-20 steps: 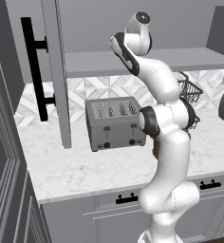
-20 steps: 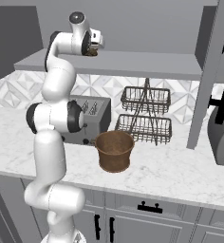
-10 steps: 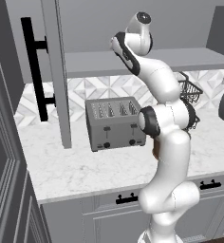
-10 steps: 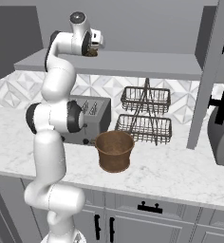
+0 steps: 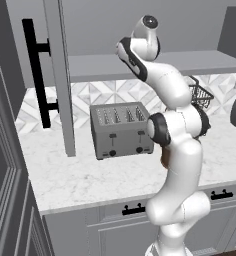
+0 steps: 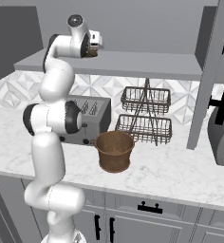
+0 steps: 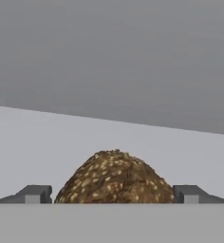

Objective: Open the cabinet, pick up the bread from the cabinet and place it in the basket. Then move the basket to the dining counter.

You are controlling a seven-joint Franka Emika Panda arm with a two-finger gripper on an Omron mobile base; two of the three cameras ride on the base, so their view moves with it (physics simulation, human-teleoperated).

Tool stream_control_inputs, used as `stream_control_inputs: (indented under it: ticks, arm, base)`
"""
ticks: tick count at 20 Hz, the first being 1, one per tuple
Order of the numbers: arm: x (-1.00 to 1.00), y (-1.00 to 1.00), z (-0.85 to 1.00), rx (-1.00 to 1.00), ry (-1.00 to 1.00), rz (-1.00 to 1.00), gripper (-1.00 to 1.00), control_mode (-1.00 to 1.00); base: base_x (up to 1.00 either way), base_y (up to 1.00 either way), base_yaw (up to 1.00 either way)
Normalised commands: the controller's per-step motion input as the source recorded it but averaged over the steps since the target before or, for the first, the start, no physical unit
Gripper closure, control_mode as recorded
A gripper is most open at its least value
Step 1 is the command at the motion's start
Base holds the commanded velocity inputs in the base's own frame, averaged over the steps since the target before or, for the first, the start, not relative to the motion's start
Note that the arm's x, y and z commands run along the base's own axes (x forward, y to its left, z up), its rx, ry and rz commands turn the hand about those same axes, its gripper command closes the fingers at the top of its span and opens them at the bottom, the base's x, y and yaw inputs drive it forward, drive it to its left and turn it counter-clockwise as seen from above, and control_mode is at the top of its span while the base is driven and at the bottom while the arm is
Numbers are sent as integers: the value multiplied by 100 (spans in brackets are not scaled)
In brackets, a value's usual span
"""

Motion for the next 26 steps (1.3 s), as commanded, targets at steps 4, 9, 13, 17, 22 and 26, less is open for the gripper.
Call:
stream_control_inputs:
  ticks: [4, 9, 13, 17, 22, 26]
  arm:
    - [0, 0, -91, -4, 0, 0, 100, -100]
    - [-28, -9, -29, 0, 1, 0, 100, -100]
    - [-33, -9, 20, 0, 7, 0, 100, -100]
    - [-53, -27, 53, 0, 21, 0, 100, -100]
    - [-77, -42, 11, 0, 20, 0, 100, -100]
    - [-79, -49, 0, 0, 16, 0, 100, -100]
  base:
    - [0, 0, 0]
    - [0, 0, 0]
    - [0, 0, 0]
    - [0, 0, 0]
    - [0, 0, 0]
    - [0, 0, 0]
